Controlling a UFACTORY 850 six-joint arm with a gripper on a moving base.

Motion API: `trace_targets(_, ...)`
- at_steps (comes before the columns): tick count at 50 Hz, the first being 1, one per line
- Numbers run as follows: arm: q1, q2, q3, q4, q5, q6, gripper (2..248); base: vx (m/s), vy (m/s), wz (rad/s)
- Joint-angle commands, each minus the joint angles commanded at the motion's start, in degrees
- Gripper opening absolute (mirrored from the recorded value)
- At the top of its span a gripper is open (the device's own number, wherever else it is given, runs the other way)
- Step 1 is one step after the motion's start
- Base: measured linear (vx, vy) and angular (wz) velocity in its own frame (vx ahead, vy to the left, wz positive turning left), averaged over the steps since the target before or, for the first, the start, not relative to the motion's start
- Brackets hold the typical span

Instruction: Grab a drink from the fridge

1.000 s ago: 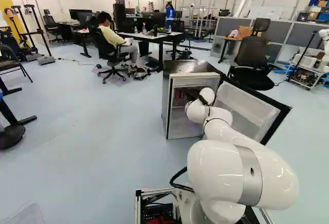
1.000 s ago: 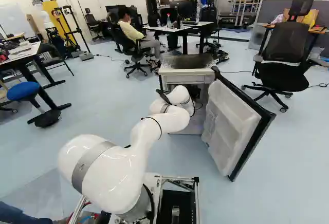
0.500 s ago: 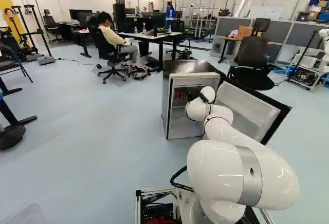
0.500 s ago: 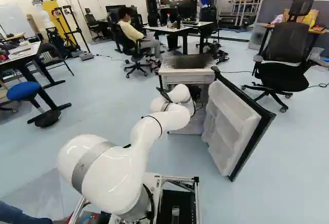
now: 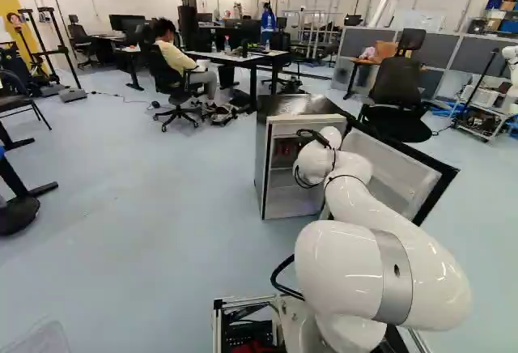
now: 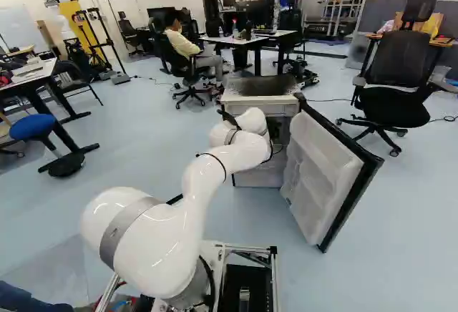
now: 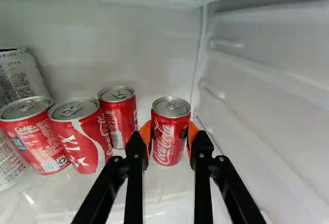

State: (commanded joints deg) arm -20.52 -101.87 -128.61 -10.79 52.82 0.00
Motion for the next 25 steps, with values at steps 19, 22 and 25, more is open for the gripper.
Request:
trace_targets(19, -0.08, 0.96, 1.59, 0.0, 0.0, 0.0, 92, 0.0, 0.0, 0.0)
trace_targets(22, -0.09, 1.3, 2.14, 0.0, 0.0, 0.0, 92, 0.0, 0.0, 0.0)
trace_targets(25, -0.11, 1.77, 2.93, 0.0, 0.0, 0.0, 92, 0.0, 0.0, 0.0)
